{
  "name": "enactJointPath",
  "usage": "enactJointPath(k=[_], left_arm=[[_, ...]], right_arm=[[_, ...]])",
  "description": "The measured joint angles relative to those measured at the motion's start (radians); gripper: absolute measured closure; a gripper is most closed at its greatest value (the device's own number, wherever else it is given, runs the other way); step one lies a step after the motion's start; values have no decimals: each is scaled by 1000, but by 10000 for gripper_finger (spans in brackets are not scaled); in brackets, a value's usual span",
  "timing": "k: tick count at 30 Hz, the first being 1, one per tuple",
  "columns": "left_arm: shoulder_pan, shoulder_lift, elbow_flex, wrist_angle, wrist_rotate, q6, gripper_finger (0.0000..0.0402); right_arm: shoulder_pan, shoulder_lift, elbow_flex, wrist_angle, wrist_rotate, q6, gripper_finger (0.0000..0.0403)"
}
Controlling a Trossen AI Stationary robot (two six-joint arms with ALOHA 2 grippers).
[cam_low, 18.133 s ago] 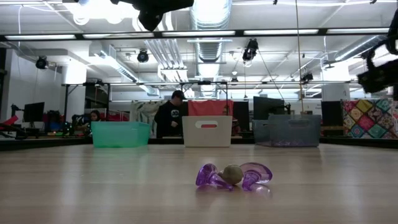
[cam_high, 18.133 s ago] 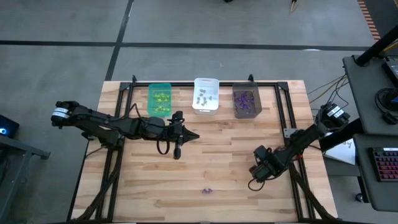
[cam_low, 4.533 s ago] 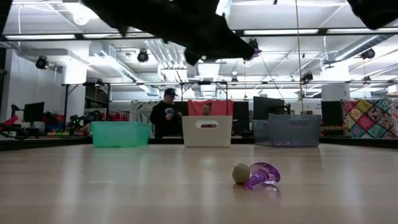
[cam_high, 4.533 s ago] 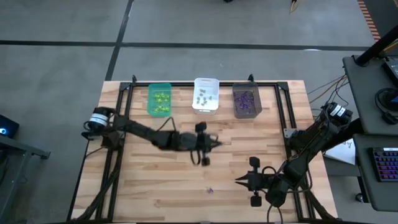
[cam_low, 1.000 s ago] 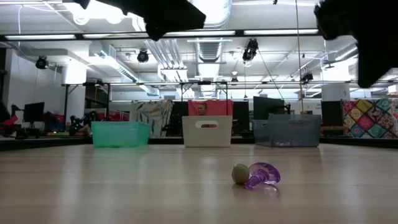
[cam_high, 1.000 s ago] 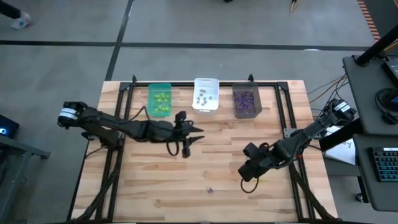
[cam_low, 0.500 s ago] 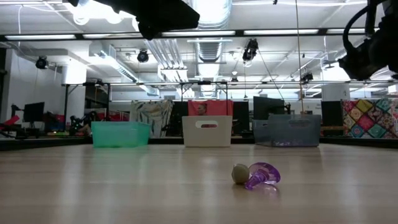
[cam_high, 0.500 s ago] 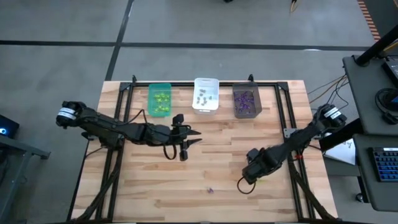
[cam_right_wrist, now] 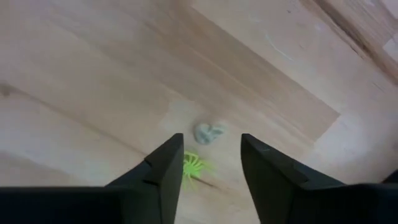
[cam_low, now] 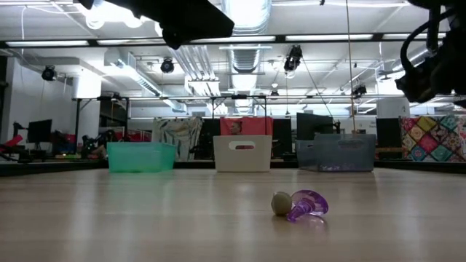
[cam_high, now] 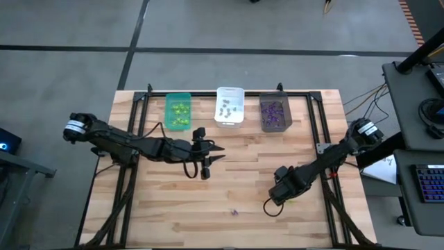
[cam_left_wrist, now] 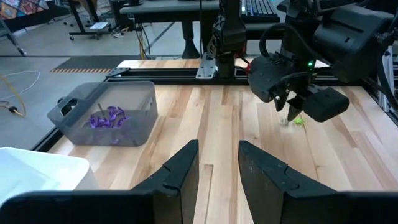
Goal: Sort Halloween decoration
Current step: Put the white skull toy into the white bin
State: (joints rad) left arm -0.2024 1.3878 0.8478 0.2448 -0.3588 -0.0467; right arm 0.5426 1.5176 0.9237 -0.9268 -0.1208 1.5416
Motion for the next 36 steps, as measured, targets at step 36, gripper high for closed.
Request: enactJointPath(k=[36], left_arm=[[0,25,0,2,-2,0,306]], right_arm=[[1,113,1,80,4,-42,374]])
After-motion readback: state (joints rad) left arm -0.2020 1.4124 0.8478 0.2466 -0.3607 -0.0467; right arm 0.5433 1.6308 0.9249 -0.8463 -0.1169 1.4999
